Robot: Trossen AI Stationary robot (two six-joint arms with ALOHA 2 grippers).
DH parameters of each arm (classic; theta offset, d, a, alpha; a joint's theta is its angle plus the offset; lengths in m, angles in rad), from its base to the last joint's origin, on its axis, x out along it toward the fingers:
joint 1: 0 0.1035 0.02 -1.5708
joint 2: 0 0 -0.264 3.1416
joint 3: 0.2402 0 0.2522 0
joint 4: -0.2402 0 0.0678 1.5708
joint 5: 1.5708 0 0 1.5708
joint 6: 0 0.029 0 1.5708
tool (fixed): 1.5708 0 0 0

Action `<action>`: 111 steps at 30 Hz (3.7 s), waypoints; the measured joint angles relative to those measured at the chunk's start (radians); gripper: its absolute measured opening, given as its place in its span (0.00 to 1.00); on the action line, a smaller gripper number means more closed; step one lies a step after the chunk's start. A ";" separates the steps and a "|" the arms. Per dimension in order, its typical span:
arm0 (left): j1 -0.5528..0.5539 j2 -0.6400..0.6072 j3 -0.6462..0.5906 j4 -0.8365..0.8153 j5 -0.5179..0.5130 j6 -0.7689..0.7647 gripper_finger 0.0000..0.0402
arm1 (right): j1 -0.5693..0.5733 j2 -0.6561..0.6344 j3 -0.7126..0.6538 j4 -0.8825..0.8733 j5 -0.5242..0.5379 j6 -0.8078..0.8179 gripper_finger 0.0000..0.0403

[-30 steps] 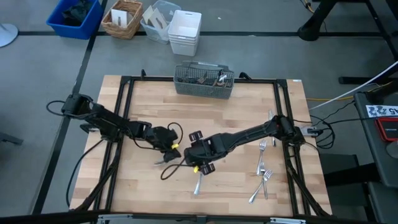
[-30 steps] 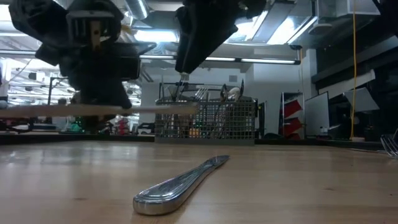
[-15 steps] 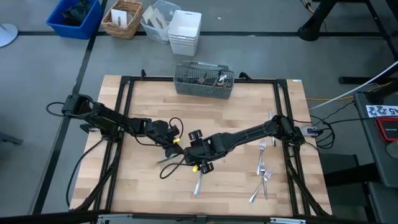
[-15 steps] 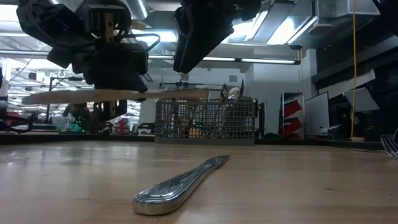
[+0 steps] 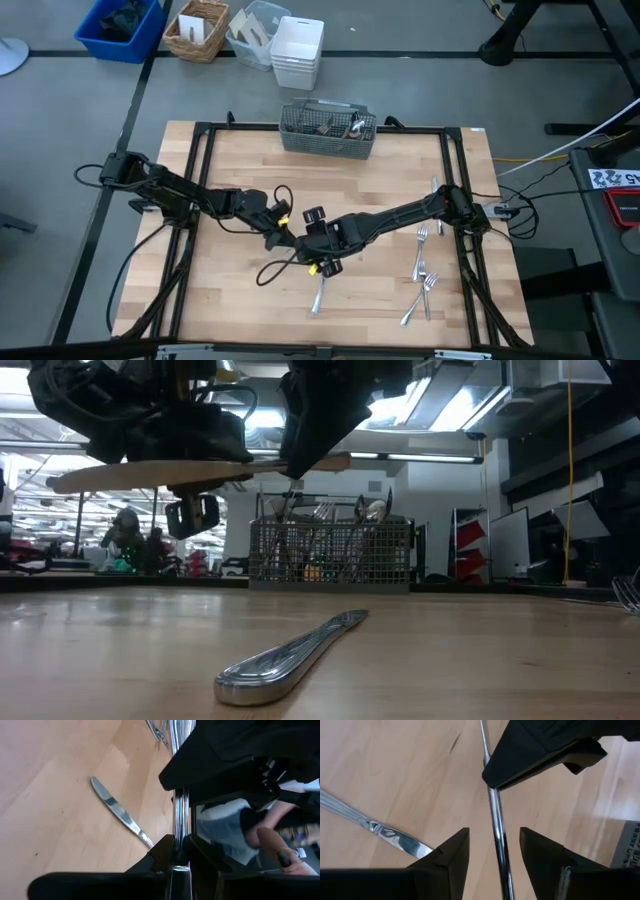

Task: Sort silverware
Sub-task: Put the table knife into the gray silverware organizer

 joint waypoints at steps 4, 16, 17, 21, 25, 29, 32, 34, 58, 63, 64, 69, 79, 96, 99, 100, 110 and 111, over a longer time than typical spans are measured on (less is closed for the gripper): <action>0.000 0.000 0.000 0.009 0.002 -0.003 0.11 | 0.000 0.000 0.000 0.010 0.018 0.000 0.43; 0.000 0.000 0.000 0.022 0.006 -0.005 0.11 | -0.001 0.000 0.000 0.026 0.013 -0.003 0.11; 0.000 0.000 0.000 0.028 0.009 -0.004 0.11 | 0.000 0.000 0.000 0.023 0.015 -0.005 0.07; 0.000 0.001 -0.001 0.031 0.008 -0.003 0.11 | 0.000 0.000 0.000 0.027 0.012 -0.019 0.05; 0.000 0.001 -0.001 0.036 0.001 0.099 0.11 | 0.000 0.000 0.000 0.014 0.017 -0.019 0.09; 0.009 0.001 0.000 0.085 0.001 0.239 0.11 | 0.000 0.000 0.001 -0.021 0.015 -0.018 0.07; 0.038 -0.001 0.001 0.134 0.013 0.272 0.11 | -0.001 -0.001 0.000 -0.059 0.016 -0.018 0.05; 0.073 -0.003 0.000 0.165 0.034 0.290 0.11 | -0.001 -0.013 0.000 -0.083 0.018 -0.011 0.05; 0.566 -0.372 0.000 0.156 -0.012 0.817 0.11 | -0.315 -0.277 0.001 -0.335 0.215 -0.060 0.06; 0.608 -0.383 0.000 0.149 -0.080 0.957 0.11 | -0.508 -0.283 -0.001 -0.217 0.040 -0.130 0.07; 0.613 -0.380 0.000 0.146 -0.083 0.974 0.11 | -0.540 -0.283 -0.008 -0.175 -0.016 -0.134 0.07; 0.633 -0.381 0.000 0.061 -0.084 0.939 0.11 | -0.650 -0.282 -0.059 0.028 -0.273 -0.121 0.07; 0.676 -0.443 0.000 -0.037 -0.087 0.848 0.11 | -0.674 -0.282 -0.115 0.233 -0.385 -0.104 0.07; 0.663 -0.454 0.000 0.006 -0.181 0.952 0.25 | -0.675 -0.282 -0.115 0.460 -0.491 -0.104 0.07; 0.664 -0.454 0.000 0.004 -0.202 0.993 0.35 | -0.675 -0.282 -0.115 0.460 -0.491 -0.113 0.07; 0.664 -0.454 0.000 0.004 -0.204 1.005 0.38 | -0.675 -0.282 -0.115 0.460 -0.491 -0.124 0.07; 0.688 -0.452 0.000 0.073 -0.219 1.059 0.47 | -0.675 -0.282 -0.115 0.459 -0.510 -0.244 0.07; 0.687 -0.452 0.000 0.082 -0.219 1.065 0.48 | -0.675 -0.282 -0.115 0.460 -0.527 -0.258 0.07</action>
